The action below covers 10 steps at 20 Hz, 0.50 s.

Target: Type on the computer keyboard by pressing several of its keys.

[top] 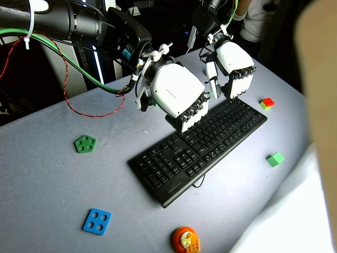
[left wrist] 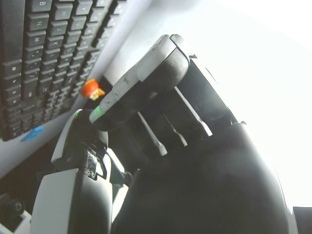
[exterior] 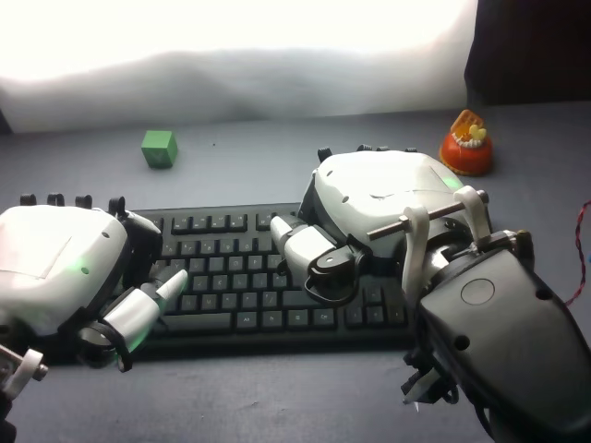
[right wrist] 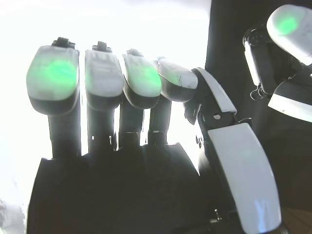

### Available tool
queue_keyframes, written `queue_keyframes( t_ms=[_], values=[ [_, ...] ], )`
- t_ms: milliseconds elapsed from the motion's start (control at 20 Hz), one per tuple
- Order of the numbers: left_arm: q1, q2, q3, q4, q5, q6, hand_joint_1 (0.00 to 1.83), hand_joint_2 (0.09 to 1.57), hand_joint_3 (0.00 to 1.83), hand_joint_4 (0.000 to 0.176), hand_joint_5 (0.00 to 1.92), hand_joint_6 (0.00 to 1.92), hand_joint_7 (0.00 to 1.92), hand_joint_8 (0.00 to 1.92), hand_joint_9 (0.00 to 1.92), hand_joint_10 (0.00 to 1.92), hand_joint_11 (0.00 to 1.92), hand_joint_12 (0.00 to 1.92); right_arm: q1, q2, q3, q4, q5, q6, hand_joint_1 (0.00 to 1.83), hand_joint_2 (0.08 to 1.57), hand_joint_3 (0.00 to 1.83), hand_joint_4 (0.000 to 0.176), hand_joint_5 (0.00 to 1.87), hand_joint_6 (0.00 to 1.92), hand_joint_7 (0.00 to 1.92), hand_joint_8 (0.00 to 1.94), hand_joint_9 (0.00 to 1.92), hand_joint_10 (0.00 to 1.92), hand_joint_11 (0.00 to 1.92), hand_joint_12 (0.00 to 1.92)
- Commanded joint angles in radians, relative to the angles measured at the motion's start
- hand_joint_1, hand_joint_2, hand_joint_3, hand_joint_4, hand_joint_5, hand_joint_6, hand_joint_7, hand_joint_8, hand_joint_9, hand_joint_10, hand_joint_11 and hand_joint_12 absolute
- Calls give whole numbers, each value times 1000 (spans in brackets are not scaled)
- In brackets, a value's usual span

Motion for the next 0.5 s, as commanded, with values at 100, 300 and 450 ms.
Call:
queue_keyframes(
  t_ms=[100, 300, 450],
  values=[
    [6, -5, 9, 49, -113, -16, 149, 1293, 8, 0, 200, 5, 226, 0, 231, 33, 0, 810, 6, -2, 7, -89, 36, 13, 0, 1117, 8, 0, 256, 7, 314, 1, 283, 27, 0, 852],
    [49, -35, 17, 49, -192, -40, 81, 1242, 0, 0, 197, 10, 201, 2, 210, 7, 0, 724, 4, -10, 15, -89, 36, 25, 0, 1115, 3, 0, 268, 7, 331, 5, 292, 19, 0, 825],
    [83, -66, 27, 53, -207, -44, 2, 1225, 0, 0, 179, 4, 175, 0, 175, 0, 0, 650, -14, -40, 41, -89, 36, 41, 0, 1113, 1, 0, 286, 7, 325, 0, 298, 9, 0, 828]
  ],
)
